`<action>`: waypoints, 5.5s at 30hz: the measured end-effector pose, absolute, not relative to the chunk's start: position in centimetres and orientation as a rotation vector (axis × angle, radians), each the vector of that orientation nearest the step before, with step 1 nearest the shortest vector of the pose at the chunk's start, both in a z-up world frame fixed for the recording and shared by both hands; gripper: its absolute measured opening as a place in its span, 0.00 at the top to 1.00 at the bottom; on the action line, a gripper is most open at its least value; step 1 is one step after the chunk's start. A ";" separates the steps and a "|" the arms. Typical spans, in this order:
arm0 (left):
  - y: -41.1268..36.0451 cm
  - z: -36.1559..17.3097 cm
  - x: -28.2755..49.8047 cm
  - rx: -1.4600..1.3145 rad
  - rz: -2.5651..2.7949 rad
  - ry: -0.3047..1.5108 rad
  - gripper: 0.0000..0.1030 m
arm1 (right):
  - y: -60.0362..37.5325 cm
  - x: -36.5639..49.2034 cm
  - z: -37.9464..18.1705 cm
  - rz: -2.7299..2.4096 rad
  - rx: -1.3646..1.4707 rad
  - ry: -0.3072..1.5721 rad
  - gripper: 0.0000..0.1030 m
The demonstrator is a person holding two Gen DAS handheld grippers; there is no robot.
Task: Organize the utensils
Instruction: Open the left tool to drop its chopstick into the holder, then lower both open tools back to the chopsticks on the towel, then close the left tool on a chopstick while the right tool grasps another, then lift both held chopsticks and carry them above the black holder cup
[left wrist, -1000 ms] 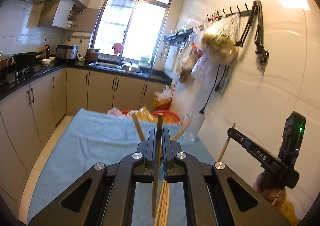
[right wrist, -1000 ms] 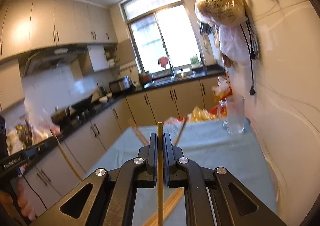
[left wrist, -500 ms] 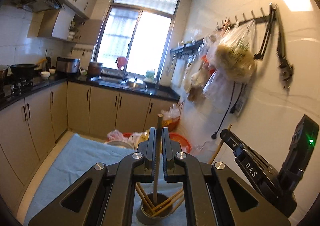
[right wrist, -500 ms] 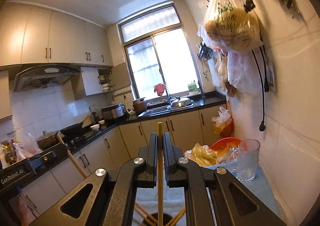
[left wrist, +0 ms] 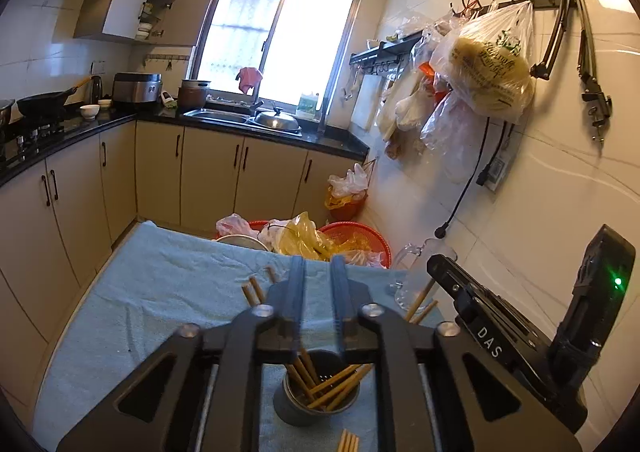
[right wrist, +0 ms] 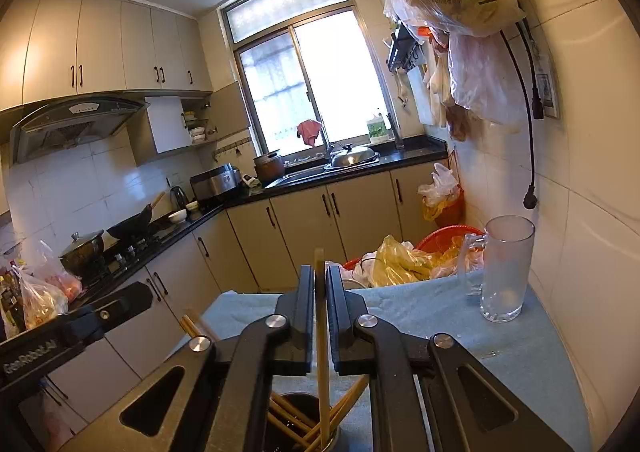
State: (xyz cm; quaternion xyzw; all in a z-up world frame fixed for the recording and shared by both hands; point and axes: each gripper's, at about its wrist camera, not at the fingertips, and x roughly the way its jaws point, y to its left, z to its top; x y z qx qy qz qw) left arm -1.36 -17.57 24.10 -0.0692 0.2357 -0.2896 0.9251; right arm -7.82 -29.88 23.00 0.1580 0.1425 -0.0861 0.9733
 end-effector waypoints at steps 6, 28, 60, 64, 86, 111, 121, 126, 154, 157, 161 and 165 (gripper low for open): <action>-14.8 26.1 -4.8 -0.176 -0.590 0.435 0.68 | -29.4 -10.1 25.2 -0.172 0.302 0.255 0.78; -15.3 7.9 -12.1 0.087 -0.761 0.908 0.61 | -27.4 -24.3 15.2 -0.136 0.365 0.575 0.52; -15.1 2.1 -8.8 -0.035 -0.715 1.054 0.91 | -22.7 -17.8 4.2 -0.079 0.327 0.935 0.78; -14.7 2.2 -8.9 -0.046 -0.722 1.042 0.91 | -22.5 -16.7 4.5 -0.130 0.301 0.955 0.84; -11.8 2.4 -10.7 -0.165 -0.610 1.179 0.93 | -26.1 -18.1 4.4 -0.237 0.171 1.105 0.83; -17.5 3.6 -3.3 0.020 -0.544 1.250 0.79 | -31.7 -12.9 4.3 -0.279 0.376 1.162 0.91; -14.0 5.6 -4.7 -0.089 -0.618 1.153 0.95 | -32.5 -14.7 7.0 -0.195 0.488 0.963 0.94; -12.7 10.3 -7.4 -0.089 -0.666 0.995 0.95 | -31.6 -17.4 11.2 -0.159 0.461 0.807 0.94; -8.1 19.0 -23.0 -0.004 -0.689 0.557 0.95 | -23.3 -31.4 20.5 -0.098 0.292 0.452 0.94; -7.7 19.2 -23.6 -0.009 -0.691 0.549 0.95 | -22.8 -32.3 21.1 -0.096 0.282 0.437 0.94; -7.2 19.7 -24.2 -0.014 -0.682 0.531 0.95 | -22.4 -33.0 21.6 -0.089 0.269 0.425 0.94; -6.6 20.5 -24.4 -0.031 -0.679 0.515 0.95 | -22.3 -33.5 22.2 -0.089 0.260 0.410 0.94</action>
